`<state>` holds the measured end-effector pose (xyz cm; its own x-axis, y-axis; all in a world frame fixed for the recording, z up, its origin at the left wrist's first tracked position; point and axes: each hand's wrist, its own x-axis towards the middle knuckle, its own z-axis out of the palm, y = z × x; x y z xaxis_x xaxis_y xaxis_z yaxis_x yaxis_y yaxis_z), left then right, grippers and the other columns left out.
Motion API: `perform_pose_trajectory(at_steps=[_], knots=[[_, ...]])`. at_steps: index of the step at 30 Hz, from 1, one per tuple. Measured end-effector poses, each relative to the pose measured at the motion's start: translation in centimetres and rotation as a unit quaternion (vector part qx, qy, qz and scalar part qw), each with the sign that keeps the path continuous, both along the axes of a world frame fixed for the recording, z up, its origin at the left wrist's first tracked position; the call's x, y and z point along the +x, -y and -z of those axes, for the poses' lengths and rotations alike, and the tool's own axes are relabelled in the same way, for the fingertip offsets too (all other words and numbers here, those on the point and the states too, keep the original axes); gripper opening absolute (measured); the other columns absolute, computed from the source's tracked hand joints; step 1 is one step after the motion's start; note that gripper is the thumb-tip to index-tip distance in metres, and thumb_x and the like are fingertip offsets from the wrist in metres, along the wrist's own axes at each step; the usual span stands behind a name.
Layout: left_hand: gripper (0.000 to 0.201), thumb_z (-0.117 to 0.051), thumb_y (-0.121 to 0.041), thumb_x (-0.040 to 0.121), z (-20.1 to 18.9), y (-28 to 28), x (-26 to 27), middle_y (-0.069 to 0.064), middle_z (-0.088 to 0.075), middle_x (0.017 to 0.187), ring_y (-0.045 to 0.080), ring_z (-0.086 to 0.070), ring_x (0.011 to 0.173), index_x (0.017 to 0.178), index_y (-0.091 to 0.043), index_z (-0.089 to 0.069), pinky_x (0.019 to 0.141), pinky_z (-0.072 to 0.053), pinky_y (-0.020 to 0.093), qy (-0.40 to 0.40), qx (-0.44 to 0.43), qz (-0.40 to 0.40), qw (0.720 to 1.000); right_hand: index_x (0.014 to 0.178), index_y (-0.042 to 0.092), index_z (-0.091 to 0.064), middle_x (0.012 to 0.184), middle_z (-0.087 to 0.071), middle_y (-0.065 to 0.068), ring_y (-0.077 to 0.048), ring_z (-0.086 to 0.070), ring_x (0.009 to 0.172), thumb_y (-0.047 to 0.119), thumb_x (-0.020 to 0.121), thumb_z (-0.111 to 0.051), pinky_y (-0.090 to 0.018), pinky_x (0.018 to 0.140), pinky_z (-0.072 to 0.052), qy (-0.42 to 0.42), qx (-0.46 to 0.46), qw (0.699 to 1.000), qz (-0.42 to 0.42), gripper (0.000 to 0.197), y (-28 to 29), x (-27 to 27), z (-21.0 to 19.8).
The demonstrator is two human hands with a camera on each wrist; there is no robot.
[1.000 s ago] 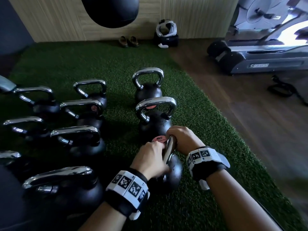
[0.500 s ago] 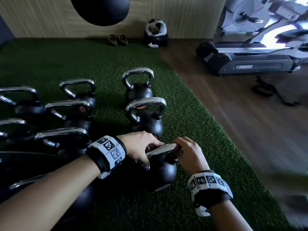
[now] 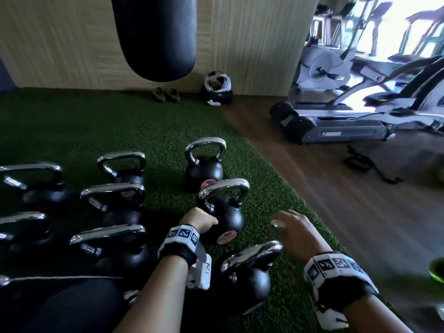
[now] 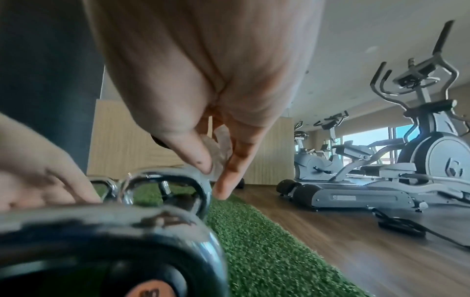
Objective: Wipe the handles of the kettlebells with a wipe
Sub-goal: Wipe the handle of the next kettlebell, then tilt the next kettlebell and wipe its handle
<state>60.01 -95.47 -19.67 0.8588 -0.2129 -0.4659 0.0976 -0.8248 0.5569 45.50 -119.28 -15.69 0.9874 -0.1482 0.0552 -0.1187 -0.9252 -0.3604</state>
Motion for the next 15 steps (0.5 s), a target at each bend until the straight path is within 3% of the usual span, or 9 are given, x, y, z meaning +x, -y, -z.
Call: perform_pose_trajectory(at_steps=[2,4,7,10,13,15], knots=[[0.05,-0.067,-0.041,0.083,0.9,0.6,0.3,0.013,-0.073,0.125,0.032,-0.068,0.115,0.118,-0.006,-0.073,0.085,-0.051,0.031,-0.009,-0.035,-0.091,0.995,0.116,0.021,-0.072,0.108,-0.069,0.011,0.012,-0.061,0.087,0.0,0.086,-0.066,0.006,0.069,-0.039,0.028,0.028,0.999,-0.008,0.037,-1.4,0.7,-2.3],[0.041,-0.065,-0.03,0.089,1.3,1.9,-0.1,0.016,-0.073,0.122,0.033,-0.069,0.113,0.119,-0.003,-0.071,0.076,-0.047,0.03,-0.033,-0.065,-0.122,0.99,0.116,0.022,-0.071,0.101,-0.065,0.016,0.021,-0.056,0.075,0.015,0.09,-0.069,0.003,0.067,-0.04,0.035,0.039,0.998,-0.032,0.027,-2.6,1.6,-4.5],[0.042,-0.066,-0.028,0.089,1.5,3.7,-0.7,0.014,-0.072,0.124,0.032,-0.069,0.113,0.123,-0.005,-0.069,0.076,-0.049,0.03,-0.063,-0.093,-0.147,0.983,0.112,0.026,-0.072,0.097,-0.064,0.017,0.009,-0.057,0.079,0.037,0.095,-0.069,-0.009,0.066,-0.039,0.016,0.027,0.997,-0.071,0.02,-2.6,3.7,-7.0],[0.042,-0.064,-0.031,0.086,1.5,3.6,0.2,0.013,-0.072,0.124,0.033,-0.069,0.114,0.121,-0.008,-0.07,0.089,-0.053,0.033,-0.054,-0.077,-0.187,0.978,0.11,0.021,-0.075,0.102,-0.072,0.008,-0.009,-0.064,0.089,0.031,0.099,-0.064,-0.024,0.076,-0.048,-0.007,0.0,0.995,-0.102,0.019,-1.0,5.8,-8.4],[0.04,-0.07,-0.034,0.083,2.6,3.0,1.6,0.011,-0.074,0.12,0.031,-0.07,0.111,0.116,-0.011,-0.072,0.083,-0.054,0.03,-0.068,-0.056,-0.165,0.982,0.108,0.021,-0.077,0.099,-0.073,0.007,-0.012,-0.066,0.09,0.026,0.099,-0.065,-0.027,0.078,-0.05,-0.002,0.016,0.996,-0.091,0.016,0.4,7.6,-8.3],[0.053,-0.08,-0.039,0.076,3.7,2.6,2.5,0.009,-0.074,0.118,0.029,-0.07,0.108,0.12,-0.011,-0.069,0.076,-0.051,0.028,-0.078,-0.054,-0.156,0.983,0.106,0.025,-0.077,0.098,-0.069,0.01,-0.01,-0.065,0.09,0.025,0.097,-0.068,-0.024,0.077,-0.05,0.014,0.041,0.996,-0.081,0.014,1.0,8.9,-7.2]])
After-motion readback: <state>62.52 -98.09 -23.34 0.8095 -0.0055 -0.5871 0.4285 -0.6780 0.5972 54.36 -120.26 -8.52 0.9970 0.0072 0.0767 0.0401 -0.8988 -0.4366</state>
